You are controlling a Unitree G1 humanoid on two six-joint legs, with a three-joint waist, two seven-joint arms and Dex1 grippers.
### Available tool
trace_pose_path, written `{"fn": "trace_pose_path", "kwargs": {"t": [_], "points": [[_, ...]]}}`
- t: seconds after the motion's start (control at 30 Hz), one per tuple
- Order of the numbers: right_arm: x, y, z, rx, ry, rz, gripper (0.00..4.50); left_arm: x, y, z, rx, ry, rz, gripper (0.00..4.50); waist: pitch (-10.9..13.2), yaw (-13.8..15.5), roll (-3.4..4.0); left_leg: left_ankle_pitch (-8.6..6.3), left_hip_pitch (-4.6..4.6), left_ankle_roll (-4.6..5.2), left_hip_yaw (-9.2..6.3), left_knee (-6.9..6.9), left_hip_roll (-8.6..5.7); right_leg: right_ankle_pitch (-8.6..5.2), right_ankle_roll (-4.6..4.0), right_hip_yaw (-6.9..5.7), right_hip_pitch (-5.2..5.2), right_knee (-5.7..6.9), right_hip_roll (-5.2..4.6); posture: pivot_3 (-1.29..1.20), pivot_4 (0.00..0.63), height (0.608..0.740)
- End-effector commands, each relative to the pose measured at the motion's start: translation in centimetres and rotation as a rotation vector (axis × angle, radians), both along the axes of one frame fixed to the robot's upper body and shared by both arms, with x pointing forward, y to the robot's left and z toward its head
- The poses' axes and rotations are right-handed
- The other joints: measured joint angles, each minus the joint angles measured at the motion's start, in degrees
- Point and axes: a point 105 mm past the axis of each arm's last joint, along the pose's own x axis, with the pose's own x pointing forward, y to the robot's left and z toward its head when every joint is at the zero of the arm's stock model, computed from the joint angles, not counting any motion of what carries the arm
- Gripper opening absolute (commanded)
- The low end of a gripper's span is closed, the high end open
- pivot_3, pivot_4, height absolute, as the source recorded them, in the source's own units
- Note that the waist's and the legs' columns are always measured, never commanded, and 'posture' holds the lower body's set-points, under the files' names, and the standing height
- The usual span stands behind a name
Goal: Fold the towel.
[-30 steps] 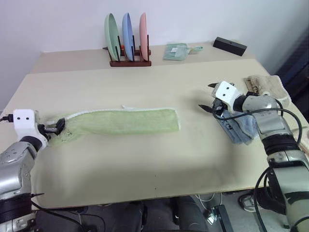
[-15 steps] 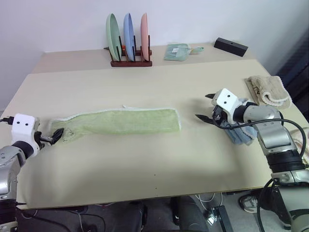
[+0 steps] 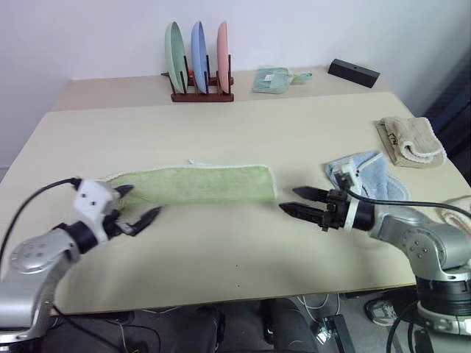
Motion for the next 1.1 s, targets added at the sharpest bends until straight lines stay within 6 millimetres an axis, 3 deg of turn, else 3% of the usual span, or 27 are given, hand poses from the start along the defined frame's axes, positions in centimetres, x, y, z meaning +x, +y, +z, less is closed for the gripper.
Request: {"fn": "trace_pose_path", "kwargs": {"t": [0.03,0.2,0.37,0.53,0.67,0.87,0.97,1.1], "points": [[-0.6,1.1,-0.4,0.044,0.073,-0.055,4.48,-0.3,-3.3,0.4,-0.045,-0.014,-0.105,4.47,0.0,0.25,0.0,0.04,-0.01,-0.07,0.0,0.01,0.0,0.0,0.0,0.0,-0.01,0.0,0.0,0.0,0.15,0.726],[0.1,2.1,-1.7,0.091,0.187,-0.148,4.48,-0.4,-4.4,-0.2,-0.076,0.013,-0.135,4.47,-0.01,0.4,0.0,0.13,-0.01,-0.22,0.01,0.01,0.0,0.01,-0.01,0.0,-0.03,0.02,0.02,0.0,0.15,0.726],[2.4,3.5,-3.4,0.176,0.345,-0.252,4.48,-1.3,-4.5,-0.1,-0.073,0.031,-0.178,4.47,-0.06,0.04,-0.03,0.1,0.05,-0.17,0.01,0.0,0.02,0.01,-0.02,0.0,-0.01,0.03,0.08,0.0,0.15,0.726],[4.7,3.9,-3.5,0.254,0.413,-0.341,4.48,-1.6,-4.5,-0.1,-0.068,0.028,-0.169,4.47,-0.19,-0.21,-0.1,0.09,0.15,-0.16,0.01,-0.01,0.05,0.02,-0.04,0.0,0.07,0.03,0.13,0.0,0.15,0.726],[5.8,3.8,-3.2,0.28,0.426,-0.386,3.19,-1.7,-4.6,-0.2,-0.068,0.022,-0.153,4.47,-0.28,-0.51,-0.05,-0.01,0.2,0.03,0.0,-0.02,0.05,0.02,-0.04,0.0,0.13,0.03,0.2,0.0,0.15,0.726],[6.1,2.2,-2.5,0.262,0.39,-0.463,0.13,-1.4,-4.9,-0.5,-0.074,0.018,-0.152,4.47,-0.34,-0.79,-0.04,-0.01,0.17,0.03,0.0,-0.03,0.04,0.02,-0.04,0.0,0.09,0.03,0.2,0.0,0.15,0.726],[6.0,1.0,-1.7,0.266,0.357,-0.501,0.02,-1.2,-5.1,-0.6,-0.077,0.013,-0.155,4.47,-0.37,-0.61,-0.02,-0.01,0.13,0.04,-0.02,-0.02,0.01,0.02,-0.04,0.0,0.09,0.02,0.18,0.0,0.15,0.726],[5.1,-2.7,0.5,0.229,0.251,-0.568,0.02,-0.7,-5.5,-0.9,-0.09,0.017,-0.178,4.47,-0.35,-0.18,0.03,-0.01,0.03,0.04,-0.02,-0.01,0.0,0.02,-0.04,-0.01,0.02,-0.01,0.17,0.0,0.15,0.726]]}}
